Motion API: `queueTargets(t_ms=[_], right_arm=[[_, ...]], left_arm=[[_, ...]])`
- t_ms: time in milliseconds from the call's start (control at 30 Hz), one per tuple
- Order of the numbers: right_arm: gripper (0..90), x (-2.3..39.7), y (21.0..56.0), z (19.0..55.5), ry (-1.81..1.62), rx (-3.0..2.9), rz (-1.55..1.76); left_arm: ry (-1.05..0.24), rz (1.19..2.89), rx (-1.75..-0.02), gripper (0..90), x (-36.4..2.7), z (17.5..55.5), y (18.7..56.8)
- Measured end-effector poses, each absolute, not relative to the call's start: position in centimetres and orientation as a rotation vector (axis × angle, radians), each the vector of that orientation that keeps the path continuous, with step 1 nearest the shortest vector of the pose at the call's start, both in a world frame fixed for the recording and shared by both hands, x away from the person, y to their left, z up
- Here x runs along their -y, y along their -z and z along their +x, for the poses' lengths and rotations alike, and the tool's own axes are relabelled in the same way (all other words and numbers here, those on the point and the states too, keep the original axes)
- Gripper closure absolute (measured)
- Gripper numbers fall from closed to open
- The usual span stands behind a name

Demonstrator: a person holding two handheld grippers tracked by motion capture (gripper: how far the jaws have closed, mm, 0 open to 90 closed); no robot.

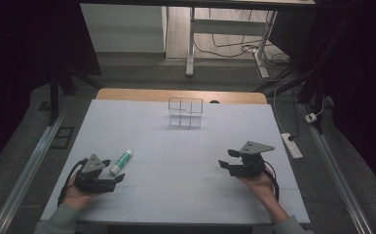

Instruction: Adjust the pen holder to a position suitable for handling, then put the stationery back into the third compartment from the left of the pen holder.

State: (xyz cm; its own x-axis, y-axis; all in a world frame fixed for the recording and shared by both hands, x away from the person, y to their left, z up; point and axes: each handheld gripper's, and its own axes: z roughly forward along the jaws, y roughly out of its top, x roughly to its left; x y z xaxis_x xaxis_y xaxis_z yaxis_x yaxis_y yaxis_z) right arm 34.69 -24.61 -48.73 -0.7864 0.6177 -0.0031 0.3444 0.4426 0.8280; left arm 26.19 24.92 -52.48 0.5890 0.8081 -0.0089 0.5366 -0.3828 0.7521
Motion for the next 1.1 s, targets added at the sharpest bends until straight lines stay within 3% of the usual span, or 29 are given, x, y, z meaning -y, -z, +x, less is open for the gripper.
queueTargets(t_ms=[800, 1100], right_arm=[[37.1, 25.5, 49.2, 33.9, -1.253, -2.407, 0.812], [36.9, 25.4, 49.3, 33.8, -1.239, -2.411, 0.807]], left_arm=[[-0.520, 2.259, -1.067, 23.2, -23.0, 28.7, 48.1], [-0.507, 2.306, -1.098, 23.0, -22.7, 29.3, 48.6]])
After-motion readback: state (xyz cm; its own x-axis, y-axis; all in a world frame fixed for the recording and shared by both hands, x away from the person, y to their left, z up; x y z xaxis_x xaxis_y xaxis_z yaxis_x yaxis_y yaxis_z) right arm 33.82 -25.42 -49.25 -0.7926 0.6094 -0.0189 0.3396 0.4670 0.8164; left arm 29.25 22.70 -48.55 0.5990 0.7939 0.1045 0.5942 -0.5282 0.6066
